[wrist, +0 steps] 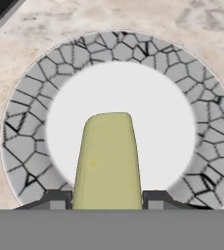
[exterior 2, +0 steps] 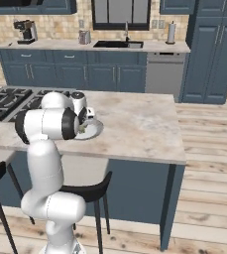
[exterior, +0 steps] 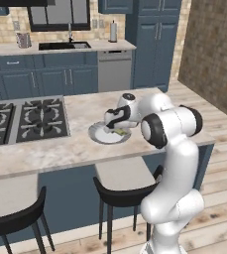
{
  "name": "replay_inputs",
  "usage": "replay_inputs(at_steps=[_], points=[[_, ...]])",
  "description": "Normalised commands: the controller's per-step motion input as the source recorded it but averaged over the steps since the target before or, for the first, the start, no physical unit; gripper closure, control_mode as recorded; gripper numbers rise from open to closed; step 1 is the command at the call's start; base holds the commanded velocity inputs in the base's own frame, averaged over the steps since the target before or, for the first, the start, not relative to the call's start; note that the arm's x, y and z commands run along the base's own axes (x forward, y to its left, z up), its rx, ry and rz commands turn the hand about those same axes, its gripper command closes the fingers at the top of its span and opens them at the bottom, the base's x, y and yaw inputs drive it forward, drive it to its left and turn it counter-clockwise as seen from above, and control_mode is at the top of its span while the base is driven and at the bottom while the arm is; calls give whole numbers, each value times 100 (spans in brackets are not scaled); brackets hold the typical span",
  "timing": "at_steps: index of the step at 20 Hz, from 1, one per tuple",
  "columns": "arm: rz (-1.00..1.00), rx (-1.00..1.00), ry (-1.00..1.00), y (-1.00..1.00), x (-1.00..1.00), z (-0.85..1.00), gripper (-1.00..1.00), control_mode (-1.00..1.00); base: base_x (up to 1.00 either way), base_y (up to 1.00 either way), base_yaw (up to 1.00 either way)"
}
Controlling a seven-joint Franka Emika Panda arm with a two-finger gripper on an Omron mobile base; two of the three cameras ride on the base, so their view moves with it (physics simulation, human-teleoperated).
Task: Retrieve the butter from the fridge and place it on a plate on the dining table. Then retrieve the butter knife by the fridge and place it near the plate.
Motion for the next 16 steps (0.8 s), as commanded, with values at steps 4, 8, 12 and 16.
replay_inputs(at_steps=[4, 8, 12, 16], points=[[0, 0, 0, 3, 26, -8, 100, -100, 0, 0, 0], [0, 0, 0, 0, 30, -12, 100, -100, 0, 0, 0], [0, 0, 0, 0, 20, -16, 100, -100, 0, 0, 0], [0, 0, 0, 4, 24, -13, 100, -100, 0, 0, 0]])
